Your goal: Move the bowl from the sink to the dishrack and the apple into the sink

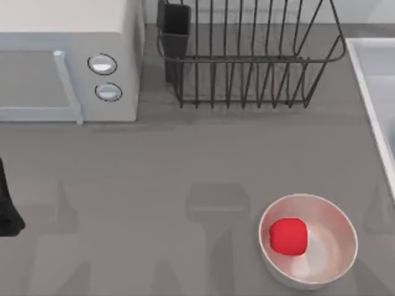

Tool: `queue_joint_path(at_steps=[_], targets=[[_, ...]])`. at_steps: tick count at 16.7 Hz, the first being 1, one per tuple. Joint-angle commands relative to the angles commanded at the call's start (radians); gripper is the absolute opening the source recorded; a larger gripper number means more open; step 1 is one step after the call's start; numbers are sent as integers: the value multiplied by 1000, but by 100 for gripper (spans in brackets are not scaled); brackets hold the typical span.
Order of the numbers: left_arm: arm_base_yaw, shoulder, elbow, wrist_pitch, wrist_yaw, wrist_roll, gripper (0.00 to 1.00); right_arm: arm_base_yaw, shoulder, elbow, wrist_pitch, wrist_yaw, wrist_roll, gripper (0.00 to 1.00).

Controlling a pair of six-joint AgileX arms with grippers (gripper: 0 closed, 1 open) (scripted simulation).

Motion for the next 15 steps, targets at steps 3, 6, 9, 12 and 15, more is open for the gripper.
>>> queue_joint_path(at_steps=[3,6,9,12,15], targets=[[0,0,0,0,0,0,100,-2,9,9,-3,0,-2,100],[0,0,0,0,0,0,100,-16,96,88,-29,4,-19,100],[0,0,0,0,0,0,100,-40,273,234,-93,7,-50,100],[0,0,0,0,0,0,100,-74,524,425,-203,8,-92,100],[0,0,0,0,0,0,100,-115,819,641,-357,7,-136,100]])
